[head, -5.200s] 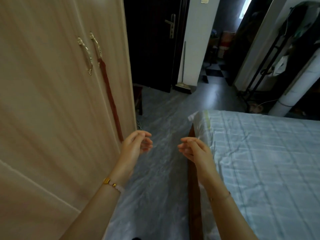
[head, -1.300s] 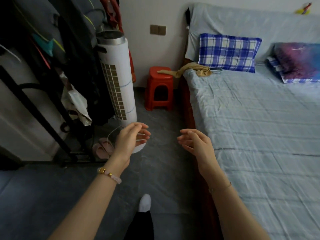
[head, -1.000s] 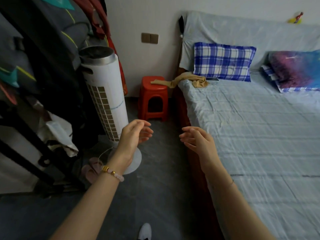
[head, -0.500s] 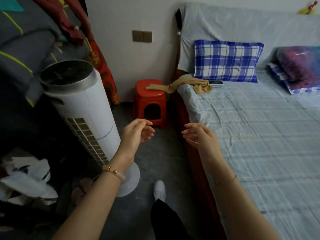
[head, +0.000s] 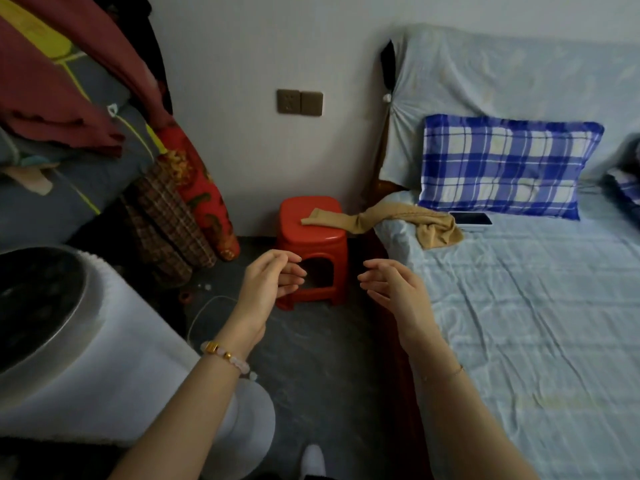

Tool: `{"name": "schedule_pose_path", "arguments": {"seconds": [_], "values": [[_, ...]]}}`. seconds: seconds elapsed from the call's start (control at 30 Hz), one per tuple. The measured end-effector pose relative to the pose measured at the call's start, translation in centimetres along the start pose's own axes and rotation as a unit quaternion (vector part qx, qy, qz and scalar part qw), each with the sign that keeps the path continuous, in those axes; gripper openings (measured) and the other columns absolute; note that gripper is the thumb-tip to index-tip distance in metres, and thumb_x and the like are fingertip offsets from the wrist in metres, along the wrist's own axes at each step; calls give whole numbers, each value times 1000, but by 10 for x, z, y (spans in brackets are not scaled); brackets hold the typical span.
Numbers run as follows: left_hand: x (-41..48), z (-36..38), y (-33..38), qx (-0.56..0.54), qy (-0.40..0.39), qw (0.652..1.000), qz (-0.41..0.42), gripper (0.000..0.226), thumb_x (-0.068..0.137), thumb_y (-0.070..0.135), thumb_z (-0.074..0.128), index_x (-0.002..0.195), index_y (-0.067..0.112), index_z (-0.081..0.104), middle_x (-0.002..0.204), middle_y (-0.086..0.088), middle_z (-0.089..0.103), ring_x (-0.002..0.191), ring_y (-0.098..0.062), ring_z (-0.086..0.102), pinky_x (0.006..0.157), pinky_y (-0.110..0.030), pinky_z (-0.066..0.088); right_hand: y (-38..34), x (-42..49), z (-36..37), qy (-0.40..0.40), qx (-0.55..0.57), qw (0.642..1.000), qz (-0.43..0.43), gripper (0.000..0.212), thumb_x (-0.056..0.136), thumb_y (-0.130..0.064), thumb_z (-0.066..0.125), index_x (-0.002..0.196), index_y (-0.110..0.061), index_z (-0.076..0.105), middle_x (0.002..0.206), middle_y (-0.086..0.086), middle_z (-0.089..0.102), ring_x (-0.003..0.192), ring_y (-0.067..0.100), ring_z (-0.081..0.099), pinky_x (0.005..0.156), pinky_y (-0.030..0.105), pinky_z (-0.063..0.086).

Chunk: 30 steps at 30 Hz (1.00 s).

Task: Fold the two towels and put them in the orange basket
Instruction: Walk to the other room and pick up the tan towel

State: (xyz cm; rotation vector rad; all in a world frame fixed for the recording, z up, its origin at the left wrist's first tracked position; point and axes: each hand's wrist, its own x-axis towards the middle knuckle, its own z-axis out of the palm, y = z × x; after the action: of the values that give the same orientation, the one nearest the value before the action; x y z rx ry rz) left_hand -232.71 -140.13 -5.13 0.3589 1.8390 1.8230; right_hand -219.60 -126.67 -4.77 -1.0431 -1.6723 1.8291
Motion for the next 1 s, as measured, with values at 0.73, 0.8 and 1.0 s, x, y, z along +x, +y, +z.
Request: {"name": "schedule_pose_path", "arguments": {"seconds": [0.73, 0.8, 1.0], "values": [[356, 107, -2, -6, -63, 994, -90, 25, 96, 8, 39, 80, 10, 59, 66, -2, 62, 57, -10, 60, 56, -19, 50, -16, 318, -1, 94, 7, 993, 66, 26, 96, -11, 40, 95, -11, 66, 84, 5, 69, 82, 15, 65, 75, 24, 49], [395, 114, -4, 11, -67, 992, -109, 26, 97, 9, 39, 80, 11, 59, 68, -3, 61, 58, -9, 61, 59, -21, 49, -16, 355, 3, 103, 8, 991, 84, 25, 96, -11, 40, 95, -10, 65, 83, 5, 69, 80, 14, 64, 73, 22, 49], [486, 135, -16, 48, -83, 983, -159, 27, 96, 9, 40, 78, 12, 60, 69, -6, 62, 60, -13, 61, 65, -28, 49, -6, 437, 5, 140, 21, 980, 137, 25, 96, -10, 42, 89, -13, 65, 80, 6, 68, 77, 16, 64, 68, 20, 48]]}}
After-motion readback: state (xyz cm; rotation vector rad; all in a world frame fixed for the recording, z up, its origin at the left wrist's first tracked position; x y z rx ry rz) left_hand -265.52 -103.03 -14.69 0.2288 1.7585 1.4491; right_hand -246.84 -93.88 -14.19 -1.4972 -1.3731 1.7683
